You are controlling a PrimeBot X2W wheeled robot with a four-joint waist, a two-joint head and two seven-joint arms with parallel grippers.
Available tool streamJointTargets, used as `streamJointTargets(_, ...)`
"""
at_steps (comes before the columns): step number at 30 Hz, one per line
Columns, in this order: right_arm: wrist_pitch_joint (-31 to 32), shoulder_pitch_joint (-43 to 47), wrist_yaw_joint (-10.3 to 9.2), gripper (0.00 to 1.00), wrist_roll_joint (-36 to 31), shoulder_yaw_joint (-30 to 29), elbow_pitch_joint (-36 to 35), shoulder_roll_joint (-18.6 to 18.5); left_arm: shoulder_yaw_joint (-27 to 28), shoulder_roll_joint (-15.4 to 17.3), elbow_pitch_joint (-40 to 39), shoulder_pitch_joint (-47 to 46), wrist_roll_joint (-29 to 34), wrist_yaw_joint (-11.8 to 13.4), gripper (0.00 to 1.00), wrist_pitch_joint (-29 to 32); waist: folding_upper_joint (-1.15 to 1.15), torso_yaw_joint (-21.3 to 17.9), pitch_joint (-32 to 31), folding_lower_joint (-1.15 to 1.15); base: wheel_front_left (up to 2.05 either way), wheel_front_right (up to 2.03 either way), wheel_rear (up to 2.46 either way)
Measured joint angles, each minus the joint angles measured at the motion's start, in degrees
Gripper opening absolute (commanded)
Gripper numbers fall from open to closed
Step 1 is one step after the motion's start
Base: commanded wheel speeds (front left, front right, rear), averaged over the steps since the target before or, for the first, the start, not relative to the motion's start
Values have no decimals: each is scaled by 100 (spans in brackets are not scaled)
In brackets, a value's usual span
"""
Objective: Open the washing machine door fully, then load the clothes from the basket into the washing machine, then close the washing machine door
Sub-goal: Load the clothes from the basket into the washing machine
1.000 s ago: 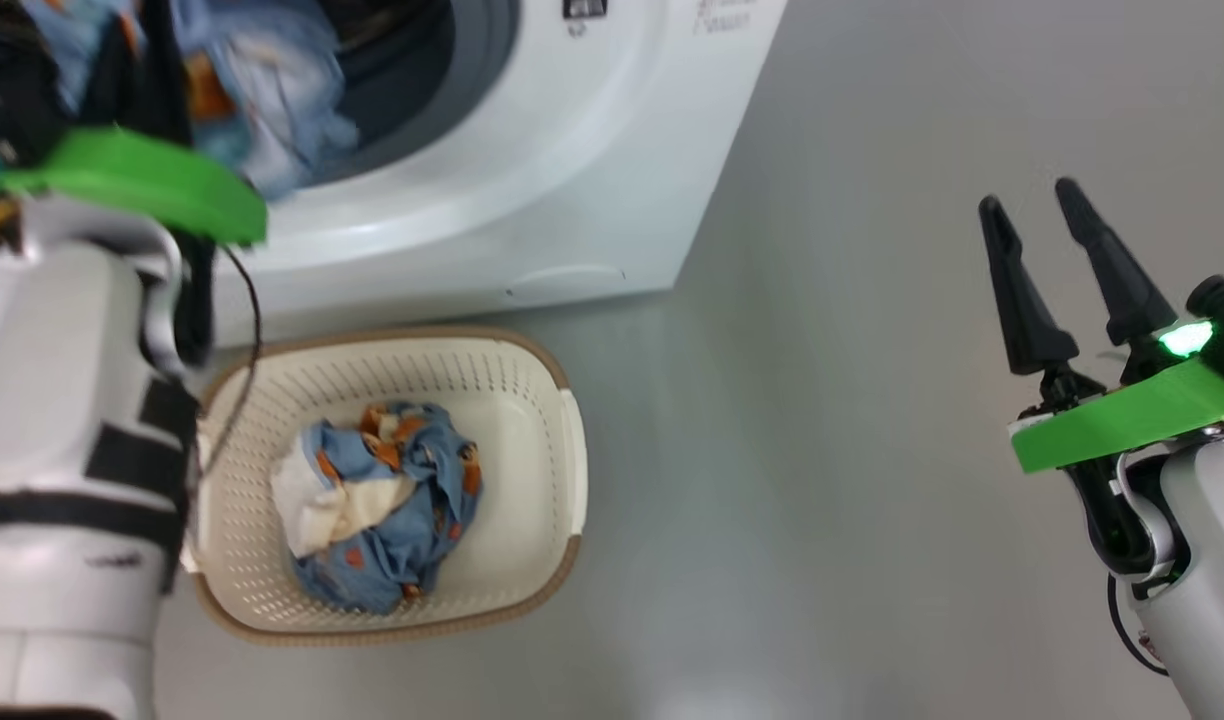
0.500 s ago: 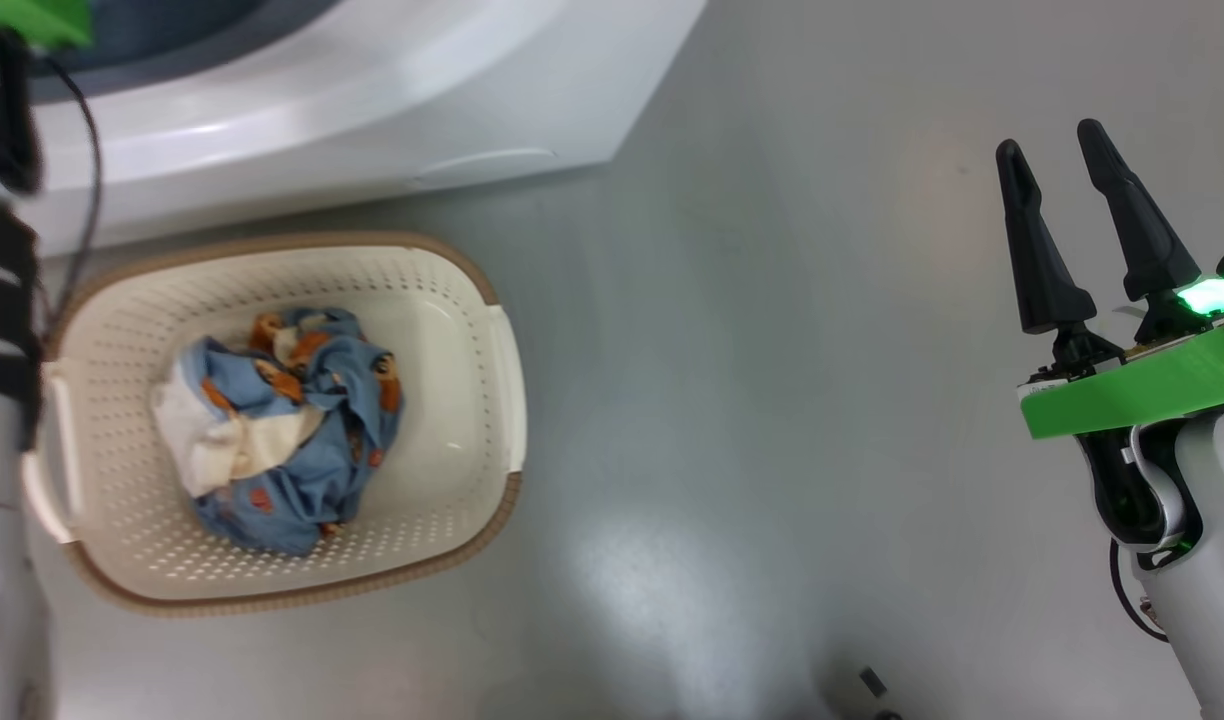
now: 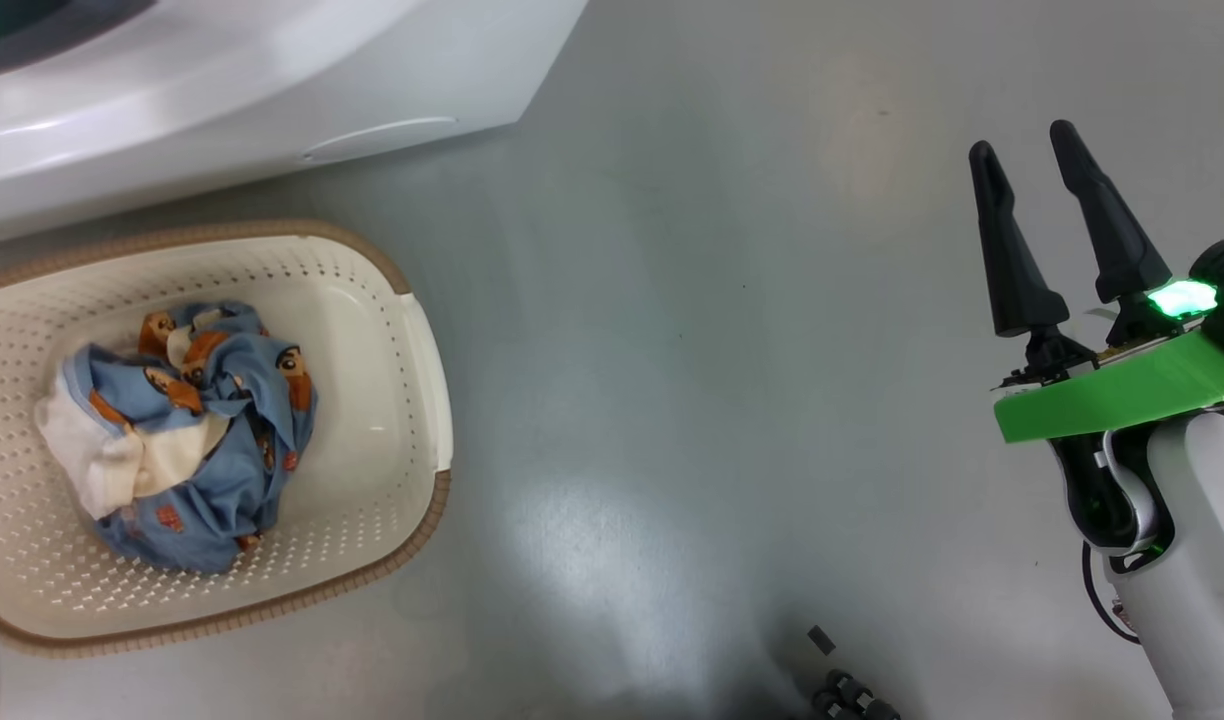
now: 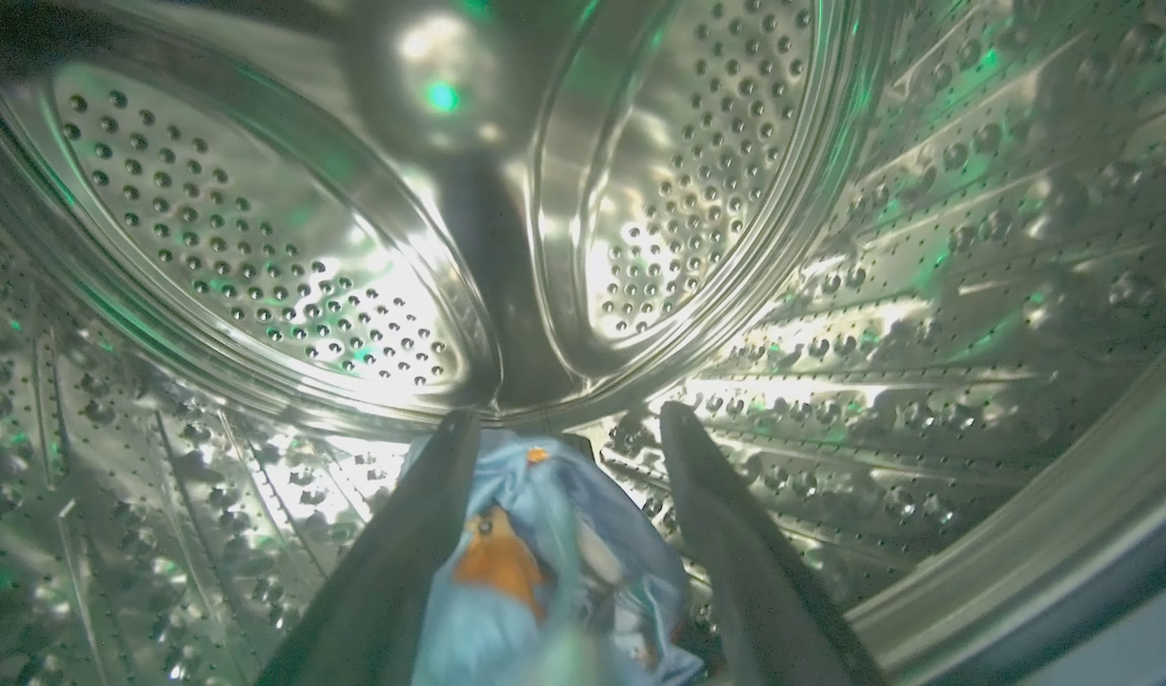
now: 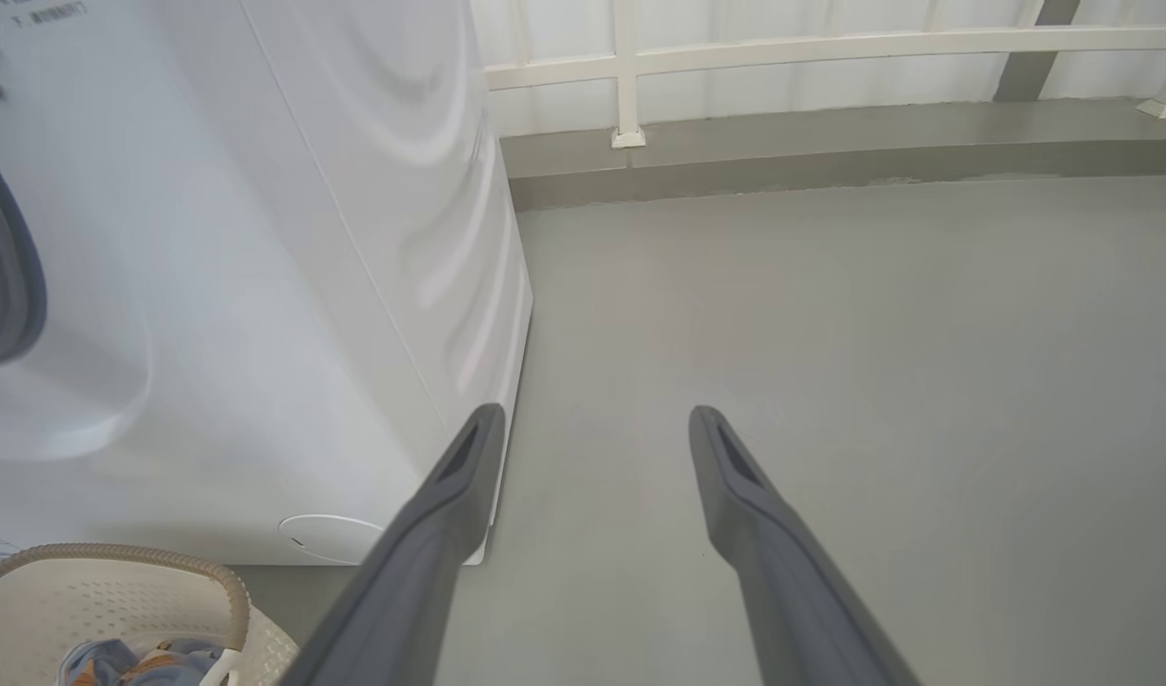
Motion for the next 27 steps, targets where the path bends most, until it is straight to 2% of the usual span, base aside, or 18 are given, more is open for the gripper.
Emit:
streamJointTargets(5,0,-3,0,100,-12,54,33,23,-2,-113,555,-55,-20,-14,100,-1,0,49,-121,0,0,0,0)
streamJointTargets(10,0,-26,0,100,-11,137,101,20,10,-215,664,-8,-63,-67,100,-1,0,144,-318,-1,0,0,0)
streamJointTargets(18,0,-40,0,100,-5,266,257,16,174,-355,258,815,-181,-226,100,-2,0,300,-772,-1,0,0,0)
streamJointTargets(22,0,-40,0,100,-5,338,341,-11,249,-439,-151,1316,-226,-377,100,-2,0,381,-1056,-1,0,0,0)
streamJointTargets(27,0,-37,0,100,-5,360,416,-14,364,-571,-617,2047,-220,-439,100,-2,0,491,-1432,-1,0,0,0)
